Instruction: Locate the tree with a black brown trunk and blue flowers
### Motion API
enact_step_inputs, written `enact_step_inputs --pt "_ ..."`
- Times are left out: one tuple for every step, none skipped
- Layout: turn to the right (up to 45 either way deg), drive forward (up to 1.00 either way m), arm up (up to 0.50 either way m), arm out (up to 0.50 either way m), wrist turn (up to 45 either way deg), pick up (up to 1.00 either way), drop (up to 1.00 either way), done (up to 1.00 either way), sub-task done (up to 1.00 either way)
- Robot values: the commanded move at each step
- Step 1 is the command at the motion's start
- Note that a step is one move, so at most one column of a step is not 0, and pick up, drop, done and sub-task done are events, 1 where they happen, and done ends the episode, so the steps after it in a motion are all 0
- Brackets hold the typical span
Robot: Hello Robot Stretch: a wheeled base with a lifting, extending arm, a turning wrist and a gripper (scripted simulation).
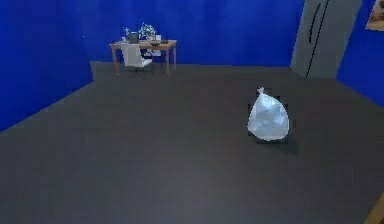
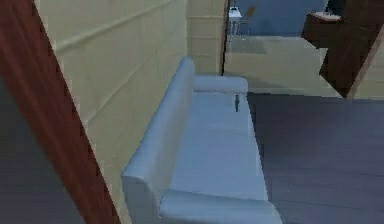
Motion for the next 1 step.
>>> enact_step_inputs --pt "0.0 0.15 0.00 0.00 0.0 0.00 0.00 0.00 0.00"
